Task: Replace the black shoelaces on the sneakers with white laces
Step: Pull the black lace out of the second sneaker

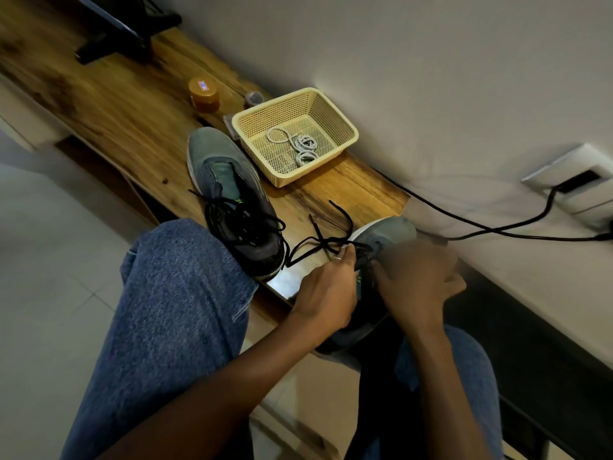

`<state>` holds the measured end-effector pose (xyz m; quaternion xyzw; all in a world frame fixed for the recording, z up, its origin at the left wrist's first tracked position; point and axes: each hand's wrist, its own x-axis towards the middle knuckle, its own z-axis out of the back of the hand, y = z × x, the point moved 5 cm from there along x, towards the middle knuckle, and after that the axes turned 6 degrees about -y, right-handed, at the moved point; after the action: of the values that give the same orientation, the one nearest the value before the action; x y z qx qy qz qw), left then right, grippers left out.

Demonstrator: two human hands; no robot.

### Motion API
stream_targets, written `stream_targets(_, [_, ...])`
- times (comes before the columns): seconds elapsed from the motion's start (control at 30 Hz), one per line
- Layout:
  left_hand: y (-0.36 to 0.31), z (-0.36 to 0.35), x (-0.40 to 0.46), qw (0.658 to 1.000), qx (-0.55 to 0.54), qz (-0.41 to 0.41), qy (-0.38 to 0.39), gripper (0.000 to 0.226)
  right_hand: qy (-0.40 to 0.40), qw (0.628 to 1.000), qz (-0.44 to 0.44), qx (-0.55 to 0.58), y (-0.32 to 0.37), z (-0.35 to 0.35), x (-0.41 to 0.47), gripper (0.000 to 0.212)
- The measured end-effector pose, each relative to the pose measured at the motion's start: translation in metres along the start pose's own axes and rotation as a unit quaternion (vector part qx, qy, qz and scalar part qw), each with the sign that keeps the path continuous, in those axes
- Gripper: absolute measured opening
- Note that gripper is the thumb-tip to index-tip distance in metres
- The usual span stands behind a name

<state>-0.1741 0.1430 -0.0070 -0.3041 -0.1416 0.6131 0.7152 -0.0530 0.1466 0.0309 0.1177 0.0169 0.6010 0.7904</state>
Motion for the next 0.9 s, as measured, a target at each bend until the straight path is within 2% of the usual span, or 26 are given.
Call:
stream_targets(0.07, [0.0, 0.0, 0.0, 1.0, 0.002, -0.001, -0.003, 0.057, 0.013, 1.0, 0.009, -0.011, 0.001, -0.008, -0.002, 0.019])
stream_targets(0.17, [-0.001, 0.002, 0.0, 1.0, 0.001, -0.005, -0.009, 0.055, -0.078, 0.996, 0.033, -0.008, 0.002, -0.003, -0.004, 0.011])
stream_targets(0.27, [-0.001, 0.004, -0.001, 1.0, -0.004, -0.004, -0.008, 0.053, -0.183, 0.98, -0.063, 0.048, -0.012, 0.012, -0.007, 0.011])
stream_targets(0.33, [-0.001, 0.004, -0.001, 1.0, -0.005, -0.004, -0.01, 0.052, -0.217, 0.964, -0.124, 0.088, -0.017, 0.017, -0.01, 0.013])
stream_targets(0.43, [-0.001, 0.004, 0.0, 1.0, -0.002, 0.002, -0.008, 0.053, -0.163, 0.974, -0.129, 0.091, -0.013, 0.013, -0.01, 0.012])
stream_targets(0.57, [0.0, 0.003, 0.0, 1.0, 0.008, 0.007, 0.003, 0.058, -0.057, 0.997, -0.036, 0.031, 0.001, 0.004, -0.002, 0.027])
stream_targets(0.7, [0.001, 0.0, 0.001, 1.0, 0.021, 0.007, 0.007, 0.069, 0.016, 0.999, 0.01, -0.047, 0.007, -0.01, 0.001, 0.025])
stream_targets(0.77, [0.0, 0.0, 0.001, 1.0, 0.02, 0.004, -0.001, 0.068, -0.002, 0.999, 0.018, -0.042, 0.006, -0.012, 0.001, 0.019])
stream_targets(0.83, [-0.001, 0.002, 0.0, 1.0, 0.016, 0.0, -0.011, 0.062, -0.059, 0.998, 0.014, -0.022, 0.004, -0.007, 0.0, 0.012])
stream_targets(0.9, [-0.002, 0.005, 0.0, 1.0, 0.01, -0.003, -0.02, 0.055, -0.128, 0.99, -0.048, 0.027, -0.004, 0.003, -0.003, 0.009])
